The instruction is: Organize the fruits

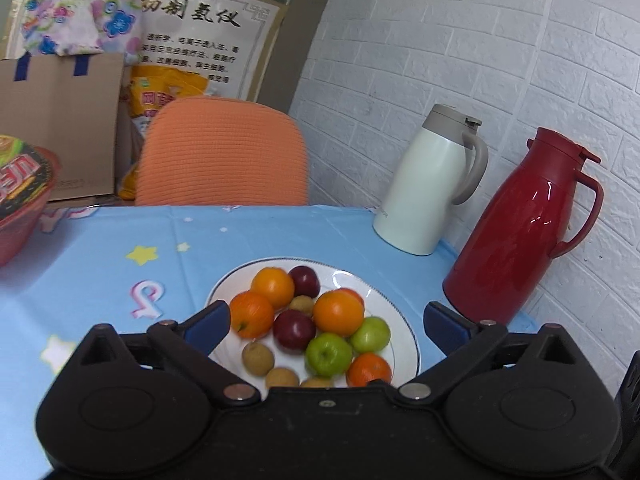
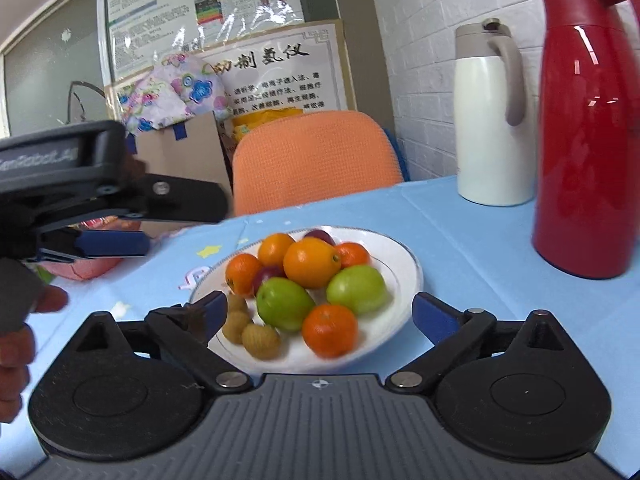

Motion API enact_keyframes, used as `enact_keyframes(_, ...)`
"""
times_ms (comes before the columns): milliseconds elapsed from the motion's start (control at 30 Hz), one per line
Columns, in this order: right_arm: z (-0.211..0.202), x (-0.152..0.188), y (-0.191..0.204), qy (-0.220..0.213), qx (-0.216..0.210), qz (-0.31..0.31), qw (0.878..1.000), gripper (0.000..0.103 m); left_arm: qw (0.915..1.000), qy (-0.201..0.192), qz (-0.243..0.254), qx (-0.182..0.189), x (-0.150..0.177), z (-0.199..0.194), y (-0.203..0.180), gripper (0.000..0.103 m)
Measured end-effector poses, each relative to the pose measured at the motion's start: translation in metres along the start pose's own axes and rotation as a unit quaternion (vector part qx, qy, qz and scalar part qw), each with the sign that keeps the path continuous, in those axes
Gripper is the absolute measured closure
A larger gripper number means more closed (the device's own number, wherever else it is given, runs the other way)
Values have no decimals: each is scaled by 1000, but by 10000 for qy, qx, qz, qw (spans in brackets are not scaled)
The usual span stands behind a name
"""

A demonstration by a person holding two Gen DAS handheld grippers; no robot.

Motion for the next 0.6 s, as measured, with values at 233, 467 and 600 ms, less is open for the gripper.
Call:
enact_keyframes(233, -38, 17, -8, 42, 229, -217, 9995, 0, 9982, 48, -145, -577, 33, -39, 6, 0)
enact_keyframes(467, -62, 32, -20, 93, 577, -313, 9978, 0, 9950, 86, 34, -998, 66, -67, 4, 0)
enact_keyframes(600, -69, 38, -26, 102, 651, -288, 9974, 0, 9936, 86, -9, -1130, 81, -77, 4, 0)
Point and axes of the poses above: each gripper's, at about its wrist camera, not at the fingertips, and z roughly the way its jaws point, y to its left, x to its underside, the point moved 8 cm from there along z, roughly the way its jaws point, and after that the axes turned 3 degrees about z, right-handed, at the moved point
